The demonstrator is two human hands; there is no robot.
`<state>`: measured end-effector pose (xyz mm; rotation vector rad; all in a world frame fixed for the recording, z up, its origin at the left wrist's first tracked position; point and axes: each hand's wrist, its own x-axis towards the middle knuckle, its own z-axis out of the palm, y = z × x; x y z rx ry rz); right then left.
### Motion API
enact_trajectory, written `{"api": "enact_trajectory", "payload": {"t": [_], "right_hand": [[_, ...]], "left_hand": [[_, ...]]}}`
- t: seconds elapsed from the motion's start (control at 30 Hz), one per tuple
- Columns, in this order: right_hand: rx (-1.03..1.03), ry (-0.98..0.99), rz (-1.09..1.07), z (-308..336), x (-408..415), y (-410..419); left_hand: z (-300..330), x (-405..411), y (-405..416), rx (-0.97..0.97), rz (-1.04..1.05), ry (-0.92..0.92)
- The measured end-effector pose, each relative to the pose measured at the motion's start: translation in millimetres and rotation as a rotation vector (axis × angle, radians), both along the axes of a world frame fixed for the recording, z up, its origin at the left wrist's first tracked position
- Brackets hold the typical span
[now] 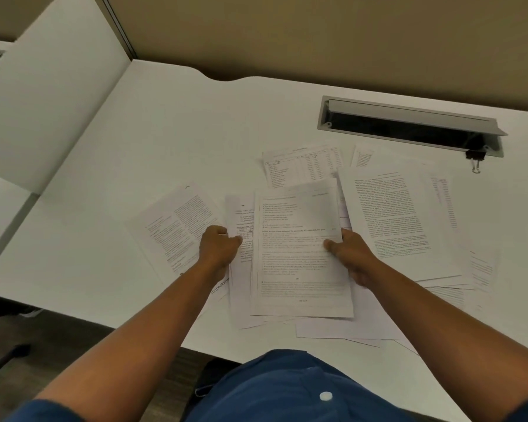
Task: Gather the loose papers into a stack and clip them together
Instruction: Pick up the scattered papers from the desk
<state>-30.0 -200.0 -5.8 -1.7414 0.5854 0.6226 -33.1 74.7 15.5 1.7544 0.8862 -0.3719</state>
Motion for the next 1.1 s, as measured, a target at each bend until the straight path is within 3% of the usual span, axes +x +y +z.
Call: {"api": "enact_trajectory", "payload": {"t": [0.27, 0.53, 0.6, 0.77, 0.9, 0.97, 1.1], "right_hand": [[0.045, 0.016, -0.058, 2.6, -4.0, 2.5], [0.053, 0.005, -0.101, 2.3, -5.8, 2.2], [0.039, -0.001, -0.097, 1.8, -6.3, 2.8], [0.050, -0.012, -0.099, 0.1, -7.0, 2.2], [0.053, -0.027, -0.109, 1.9, -8.1, 2.2], [0.064, -0.039, -0.119, 3.2, -8.6, 1.7], [0.104, -0.073, -0.121, 10.3, -6.8, 1.9]], "left_hand": [[0.7, -7.2, 3.2, 0.043, -0.023, -0.098], [31.7, -1.0, 12.6, -0.136, 0.087, -0.179], [44.2, 1.7, 16.0, -0.041, 0.069, -0.226], [87.7, 7.0, 23.1, 0.454, -0.178, -0.387], [125.9, 11.8, 28.3, 0.635, -0.292, -0.498], [146.0, 14.2, 31.6, 0.601, -0.321, -0.566], [175.4, 16.8, 40.2, 0.356, -0.277, -0.659]]}}
